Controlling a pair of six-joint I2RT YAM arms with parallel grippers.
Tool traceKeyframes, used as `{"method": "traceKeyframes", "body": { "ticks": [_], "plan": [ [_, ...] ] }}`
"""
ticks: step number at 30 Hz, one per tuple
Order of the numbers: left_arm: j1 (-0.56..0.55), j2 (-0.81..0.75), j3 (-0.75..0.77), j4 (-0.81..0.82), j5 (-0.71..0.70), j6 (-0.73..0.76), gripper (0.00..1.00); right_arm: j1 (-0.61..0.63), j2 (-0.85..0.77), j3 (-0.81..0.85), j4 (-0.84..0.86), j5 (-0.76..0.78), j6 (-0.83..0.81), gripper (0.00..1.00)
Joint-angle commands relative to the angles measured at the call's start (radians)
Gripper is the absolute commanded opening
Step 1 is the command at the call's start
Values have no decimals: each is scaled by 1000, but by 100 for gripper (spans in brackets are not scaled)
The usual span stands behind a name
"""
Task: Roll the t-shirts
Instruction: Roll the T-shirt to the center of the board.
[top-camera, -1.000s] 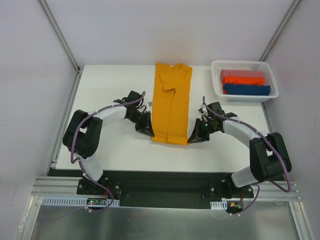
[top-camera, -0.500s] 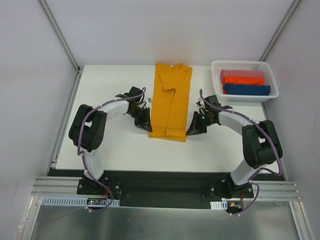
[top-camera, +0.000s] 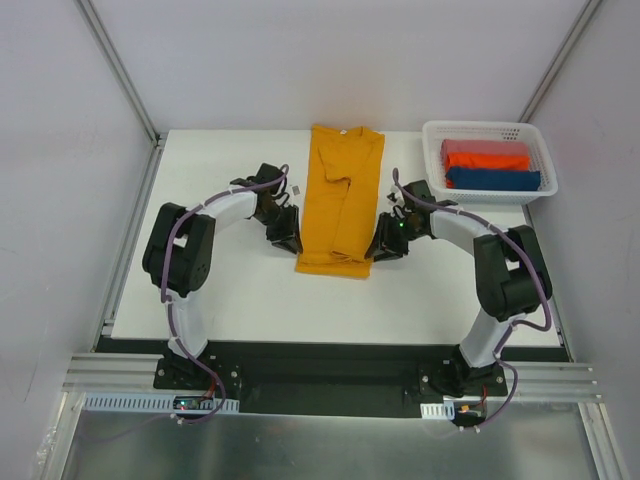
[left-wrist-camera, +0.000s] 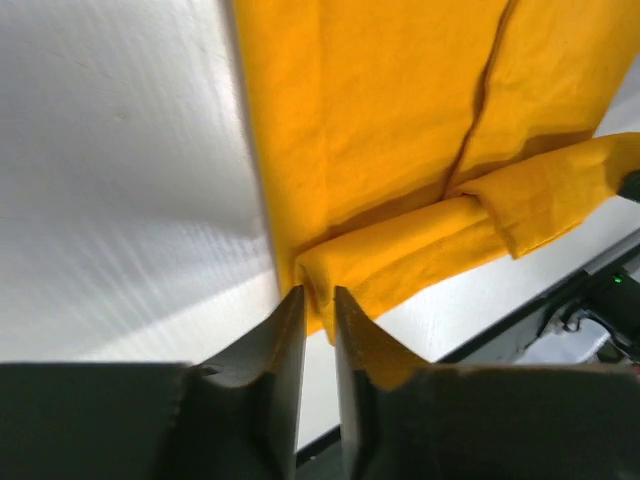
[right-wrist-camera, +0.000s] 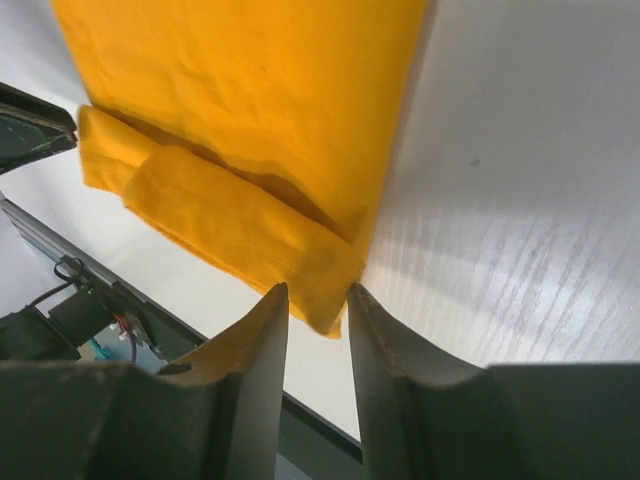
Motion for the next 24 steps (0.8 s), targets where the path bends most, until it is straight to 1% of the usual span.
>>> {"method": "traceKeyframes", "body": {
  "ticks": [1, 4, 5, 6, 7, 8, 11, 12, 13, 14, 15, 16, 17, 20, 24],
  "plan": [
    [37, -47, 39, -60, -84, 30, 26, -7, -26, 90, 27, 1, -48, 37],
    [64, -93, 50, -83, -140, 69, 31, -8, -62, 118, 1, 2, -126, 41],
    [69, -119, 56, -86, -156, 80, 31, -8, -88, 115, -3, 4, -178, 42],
    [71, -130, 59, -87, -142, 95, 31, -8, -103, 107, -7, 7, -201, 42],
    [71, -134, 65, -87, -98, 139, 29, -7, -115, 101, -9, 4, -233, 42],
    [71, -134, 67, -85, 27, 161, 28, -7, -140, 92, -9, 2, -298, 42],
    [68, -104, 61, -86, 230, 215, 19, 12, -165, 66, -39, 4, -401, 41],
    [63, -93, 58, -85, 301, 225, 14, 27, -168, 63, -65, -13, -480, 41],
    [55, -82, 50, -86, 309, 250, 3, 38, -166, 64, -81, -21, -519, 40],
    [48, -69, 44, -85, 320, 262, 0, 49, -165, 66, -93, -24, -553, 37],
    [43, -64, 41, -85, 333, 276, 0, 71, -157, 71, -117, -27, -612, 36],
    [39, -59, 29, -86, 337, 302, 0, 79, -152, 77, -125, -31, -629, 33],
    [32, -56, 24, -87, 340, 314, 0, 87, -146, 80, -131, -40, -645, 27],
    [31, -52, -3, -85, 353, 339, 0, 108, -113, 89, -148, -79, -669, 15],
    [31, -41, -33, -85, 360, 331, 0, 147, -79, 84, -141, -97, -688, 12]
  ]
}}
